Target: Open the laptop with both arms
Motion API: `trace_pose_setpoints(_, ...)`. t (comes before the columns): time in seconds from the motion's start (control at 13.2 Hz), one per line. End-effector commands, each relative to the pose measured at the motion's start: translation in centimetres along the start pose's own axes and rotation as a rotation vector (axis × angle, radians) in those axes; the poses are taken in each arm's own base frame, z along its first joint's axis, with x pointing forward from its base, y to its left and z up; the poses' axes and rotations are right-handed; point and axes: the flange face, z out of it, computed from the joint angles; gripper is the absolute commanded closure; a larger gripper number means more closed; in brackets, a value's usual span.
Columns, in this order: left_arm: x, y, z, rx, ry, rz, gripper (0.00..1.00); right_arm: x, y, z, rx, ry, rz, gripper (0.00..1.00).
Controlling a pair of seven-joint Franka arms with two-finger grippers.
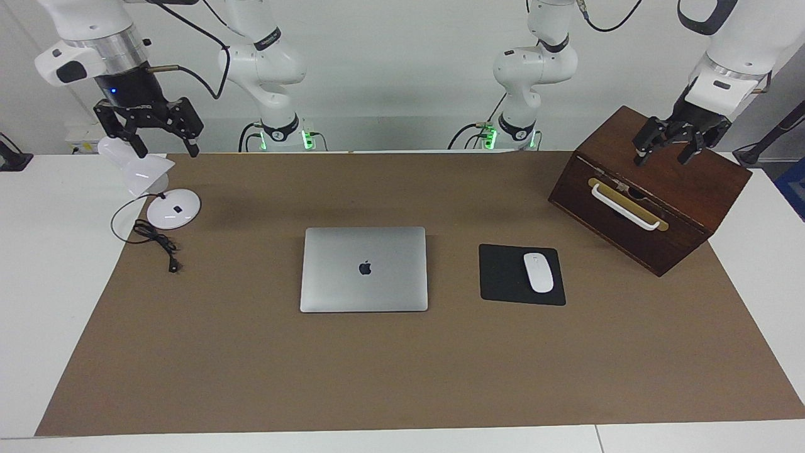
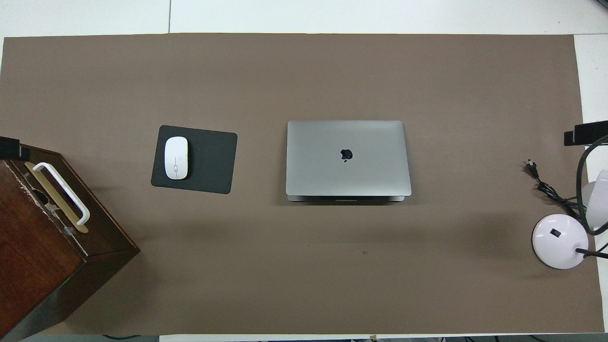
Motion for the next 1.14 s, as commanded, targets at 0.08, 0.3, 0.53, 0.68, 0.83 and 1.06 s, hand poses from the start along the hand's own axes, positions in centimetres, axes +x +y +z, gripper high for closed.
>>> trace_pose_setpoints(0.08,0.10,-0.41,-0.18,0.023,0.010,-0.002,0.00,-0.55,0.01,-0.09,0.012,-0.005,0.019,0.00)
trace_pose_setpoints(0.3,0.10,-0.41,-0.18,0.023,0.011,-0.002,0.00,-0.55,0.01,-0.09,0.012,-0.005,0.019,0.00)
trace_pose_setpoints(0.53,0.13,-0.01,-0.10,0.022,0.009,-0.010,0.00,-0.55,0.01,-0.09,0.012,-0.005,0.019,0.00)
trace_pose_setpoints(0.68,0.27,-0.31,-0.11,0.021,0.023,-0.009,0.00,-0.55,0.01,-0.09,0.012,-0.005,0.019,0.00)
trace_pose_setpoints(0.83,0.33,0.17,-0.06,0.020,0.025,0.002,0.00,-0.55,0.09,-0.10,0.012,-0.005,0.021,0.00)
trace_pose_setpoints(1.06,0.31,0.33,0.26,0.020,0.022,-0.004,0.32,-0.67,0.24,-0.01,0.012,-0.015,0.024,0.00)
